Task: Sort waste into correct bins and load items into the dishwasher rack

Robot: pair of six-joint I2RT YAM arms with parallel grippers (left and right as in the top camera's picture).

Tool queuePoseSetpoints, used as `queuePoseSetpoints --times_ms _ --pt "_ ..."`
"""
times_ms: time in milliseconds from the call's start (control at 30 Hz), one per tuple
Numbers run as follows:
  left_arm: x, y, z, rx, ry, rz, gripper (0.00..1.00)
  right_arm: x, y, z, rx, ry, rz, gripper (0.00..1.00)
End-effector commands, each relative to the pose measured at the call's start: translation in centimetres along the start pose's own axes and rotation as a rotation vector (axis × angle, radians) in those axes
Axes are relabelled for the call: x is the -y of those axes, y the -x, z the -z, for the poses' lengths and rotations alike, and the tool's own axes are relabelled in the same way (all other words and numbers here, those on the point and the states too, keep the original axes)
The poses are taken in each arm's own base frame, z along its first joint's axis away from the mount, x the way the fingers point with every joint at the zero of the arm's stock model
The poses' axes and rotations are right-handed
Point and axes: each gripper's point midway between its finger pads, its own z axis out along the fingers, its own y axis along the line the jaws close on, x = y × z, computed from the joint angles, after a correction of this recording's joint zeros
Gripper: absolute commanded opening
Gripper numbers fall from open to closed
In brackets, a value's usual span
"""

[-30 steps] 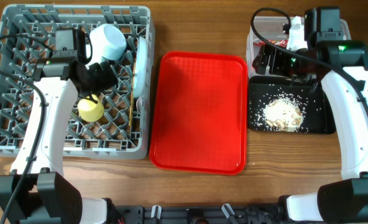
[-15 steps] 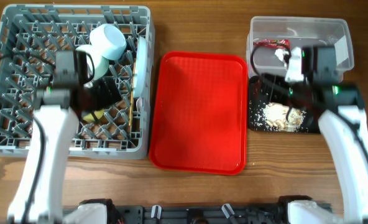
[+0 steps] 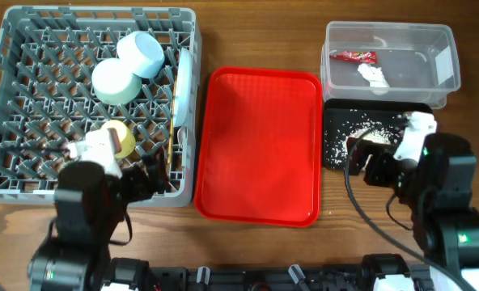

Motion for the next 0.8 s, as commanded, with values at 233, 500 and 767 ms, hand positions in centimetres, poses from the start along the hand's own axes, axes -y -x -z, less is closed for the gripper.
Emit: queuePoseSetpoints --times_ms 233,500,767 --pt "0.1 -0.2 0.6 0.023 -0.019 0.008 1.0 0.8 -0.4 -0.9 -0.034 -0.037 -0.004 1.0" --pt "-0.2 -1.0 0.6 -0.008 -0.006 0.009 1.0 1.3 -1.4 -2.9 -0.122 -0.059 -0.015 1.0" --pt "-0.4 -1.6 0.6 -0.033 0.004 0.009 1.0 2.0 -2.8 -5.1 -0.227 -0.084 -0.029 1.0"
